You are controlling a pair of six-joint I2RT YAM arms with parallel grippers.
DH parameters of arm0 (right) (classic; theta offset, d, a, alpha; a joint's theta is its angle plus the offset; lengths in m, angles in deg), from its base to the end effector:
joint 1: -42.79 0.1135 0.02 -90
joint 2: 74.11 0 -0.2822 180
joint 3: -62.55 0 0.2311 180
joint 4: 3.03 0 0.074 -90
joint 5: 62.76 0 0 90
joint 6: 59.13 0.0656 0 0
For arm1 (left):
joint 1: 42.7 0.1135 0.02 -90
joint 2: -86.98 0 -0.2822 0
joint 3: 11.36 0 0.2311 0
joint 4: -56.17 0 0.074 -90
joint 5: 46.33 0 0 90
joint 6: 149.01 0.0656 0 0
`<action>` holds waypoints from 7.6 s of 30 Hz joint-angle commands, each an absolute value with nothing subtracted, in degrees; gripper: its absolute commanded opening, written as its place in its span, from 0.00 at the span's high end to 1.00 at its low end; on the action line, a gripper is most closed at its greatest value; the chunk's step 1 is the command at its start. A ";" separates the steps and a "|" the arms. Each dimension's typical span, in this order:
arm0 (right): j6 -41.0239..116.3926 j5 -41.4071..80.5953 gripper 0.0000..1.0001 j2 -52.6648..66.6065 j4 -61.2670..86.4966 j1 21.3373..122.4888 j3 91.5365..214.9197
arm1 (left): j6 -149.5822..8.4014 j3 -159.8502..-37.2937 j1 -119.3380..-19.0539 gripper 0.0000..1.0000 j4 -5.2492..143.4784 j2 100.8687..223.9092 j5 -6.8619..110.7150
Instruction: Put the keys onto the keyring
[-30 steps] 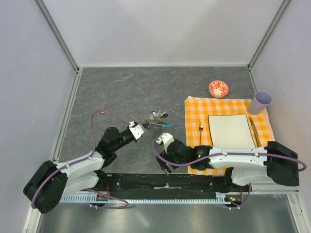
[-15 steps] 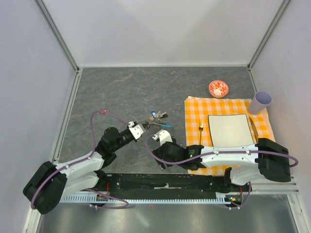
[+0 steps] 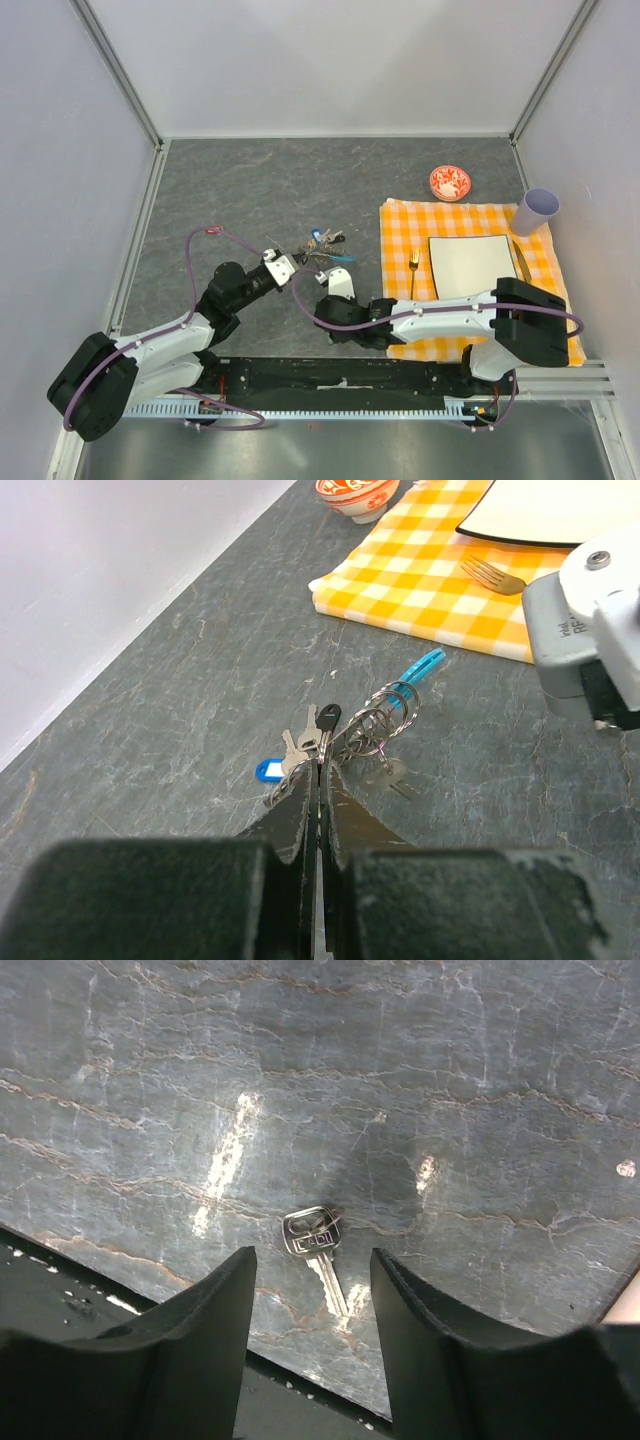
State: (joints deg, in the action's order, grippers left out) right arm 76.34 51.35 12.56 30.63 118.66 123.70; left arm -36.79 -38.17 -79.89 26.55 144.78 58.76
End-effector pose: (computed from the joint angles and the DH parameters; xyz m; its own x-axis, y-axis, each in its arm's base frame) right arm 0.0945 0.2657 0.1807 -0.7416 -0.2805 -0.6094 -0.4355 0.8923 0.1192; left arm 0.1530 -0.1375 0.2300 0.2815 0.2448 -0.9278 0.7394 0.5609 0.3723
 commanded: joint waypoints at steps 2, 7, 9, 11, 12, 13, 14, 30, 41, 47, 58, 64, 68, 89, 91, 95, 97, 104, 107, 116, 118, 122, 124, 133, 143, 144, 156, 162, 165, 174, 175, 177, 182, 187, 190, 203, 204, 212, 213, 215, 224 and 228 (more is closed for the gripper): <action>81.14 54.83 0.49 15.09 31.88 118.72 127.77 | -38.18 -37.74 -79.70 0.98 22.79 143.41 57.82; 81.32 55.45 0.58 17.38 32.41 118.46 129.01 | -38.27 -38.00 -79.61 0.98 22.88 144.29 58.25; 81.67 55.19 0.62 17.73 32.50 118.11 128.92 | -38.18 -38.00 -79.70 0.98 22.88 144.29 58.26; 82.02 55.10 0.63 17.82 32.67 117.76 128.75 | -38.18 -38.00 -79.70 0.98 22.97 144.20 58.25; 82.11 55.10 0.64 18.00 32.59 117.67 128.75 | -38.27 -38.09 -79.70 0.98 22.97 144.11 58.34; 82.20 55.10 0.64 17.91 32.67 117.67 128.75 | -38.18 -38.09 -79.79 0.98 22.97 144.02 58.26; 82.28 54.92 0.64 18.00 32.76 117.58 128.75 | -38.18 -38.01 -79.70 0.98 22.97 144.02 58.26; 82.29 53.87 0.75 18.44 32.67 117.58 128.66 | -38.18 -38.09 -79.70 0.98 23.05 144.03 58.78; 79.04 53.52 1.00 18.26 32.67 116.70 128.83 | -38.18 -38.00 -79.79 0.98 23.14 143.67 58.69; 62.28 53.60 1.00 13.62 33.29 113.54 127.08 | -38.09 -38.00 -79.70 0.98 23.05 143.50 58.69; 26.49 30.61 1.00 11.57 33.55 110.02 126.37 | -38.18 -37.65 -79.70 0.98 22.97 143.23 58.52; 19.89 22.85 1.00 17.28 33.73 110.02 130.06 | -38.09 -37.74 -79.70 0.98 22.88 143.41 58.43; 18.39 22.93 1.00 18.18 31.63 110.02 130.42 | -38.00 -37.57 -79.70 0.98 22.79 143.23 57.91; 34.46 25.92 0.55 0.79 17.57 107.39 115.40 | -38.27 -37.48 -79.70 0.98 22.62 143.15 58.17; 35.70 25.39 0.57 -0.02 15.46 107.04 113.38 | -38.36 -37.56 -79.70 0.98 22.53 143.32 58.17; 37.55 25.57 0.60 -0.02 12.46 107.03 111.00 | -38.44 -37.48 -79.70 0.98 22.44 143.32 58.26; 37.81 24.78 0.60 0.24 8.09 107.12 109.77 | -38.36 -37.39 -79.70 0.98 22.44 143.15 58.26; 37.99 24.86 0.61 4.54 3.23 107.03 108.62 | -38.45 -37.48 -79.70 0.98 22.35 143.14 58.34; 37.90 24.95 0.62 5.43 1.74 107.03 108.36 | -38.45 -37.39 -79.70 0.98 22.35 143.23 58.34; 37.81 23.63 0.65 7.10 1.30 107.03 108.53 | -38.53 -37.39 -79.70 0.98 22.35 143.15 58.43; 37.81 23.11 0.66 7.45 1.73 107.03 108.62 | -38.44 -37.39 -79.70 0.98 22.35 143.14 58.34; 37.99 23.02 0.67 7.63 2.53 107.03 108.53 | -38.53 -37.48 -79.70 0.98 22.35 143.06 58.43; 38.16 23.10 0.67 7.10 2.27 107.03 108.09 | -38.53 -37.39 -79.70 0.98 22.35 143.14 58.43; 37.99 23.02 0.72 8.06 2.09 107.03 108.27 | -38.45 -37.48 -79.70 0.98 22.44 143.06 58.52; 37.37 23.10 0.74 8.59 1.30 107.03 108.27 | -38.62 -37.56 -79.70 0.98 22.44 143.14 58.78; 37.29 23.10 0.74 8.68 1.30 107.03 108.44 | -38.62 -37.48 -79.70 0.98 22.53 143.14 58.87; 36.14 23.45 0.93 8.77 0.86 107.03 109.06 | -38.62 -37.48 -79.70 0.98 22.53 143.15 59.22; 34.92 24.86 1.00 4.74 5.06 107.03 110.37 | -38.27 -37.39 -79.70 0.98 22.61 142.88 60.45; 32.55 26.88 1.00 0.43 11.28 107.03 112.65 | -38.01 -37.30 -79.70 0.98 22.53 142.71 61.94; 20.52 42.07 1.00 -15.73 31.60 107.03 122.23 | -36.08 -38.44 -79.87 0.98 25.25 141.04 70.19; 19.54 44.09 1.00 -16.53 33.19 107.12 124.77 | -35.72 -38.53 -80.14 0.98 25.34 140.95 70.82; 17.43 45.68 1.00 -18.11 37.58 107.03 127.15 | -34.06 -39.06 -80.66 0.98 26.56 140.42 72.22; 11.45 48.33 1.00 -17.95 45.40 107.03 133.83 | -27.65 -41.78 -84.26 0.98 31.84 139.81 72.40; 8.11 43.94 1.00 -16.28 43.49 107.03 133.50 | -24.03 -42.05 -88.22 0.98 32.11 138.58 70.65; 6.44 43.06 1.00 -15.75 41.82 107.03 132.79 | -24.03 -41.52 -89.45 0.98 30.36 137.53 70.82; 6.17 34.71 1.00 -13.73 39.53 107.03 131.47 | -22.71 -43.80 -92.35 0.98 30.96 141.21 69.86; 6.26 34.53 1.00 -13.47 39.36 107.03 131.38 | -22.97 -43.98 -92.53 0.98 30.96 141.65 69.86; 6.79 33.83 1.00 -11.71 38.39 107.03 131.21 | -24.47 -44.51 -92.88 0.98 30.96 142.09 68.80; 6.79 33.65 1.00 -11.79 38.21 107.03 131.12 | -24.47 -44.42 -93.06 0.98 30.96 142.09 68.80; 6.70 33.21 1.00 -11.97 37.77 107.12 130.94 | -24.56 -44.51 -93.06 0.98 30.97 142.35 68.89; 6.52 30.75 1.00 -11.88 37.24 107.12 131.38 | -25.26 -44.68 -93.32 0.98 30.09 143.06 69.41; 6.44 30.49 1.00 -11.62 37.07 107.12 131.21 | -25.70 -44.86 -93.50 0.98 29.56 143.58 69.59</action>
State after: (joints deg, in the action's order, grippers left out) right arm 6.58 31.79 -11.63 39.44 107.06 131.15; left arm -25.25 -42.52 -93.07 33.77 142.99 69.34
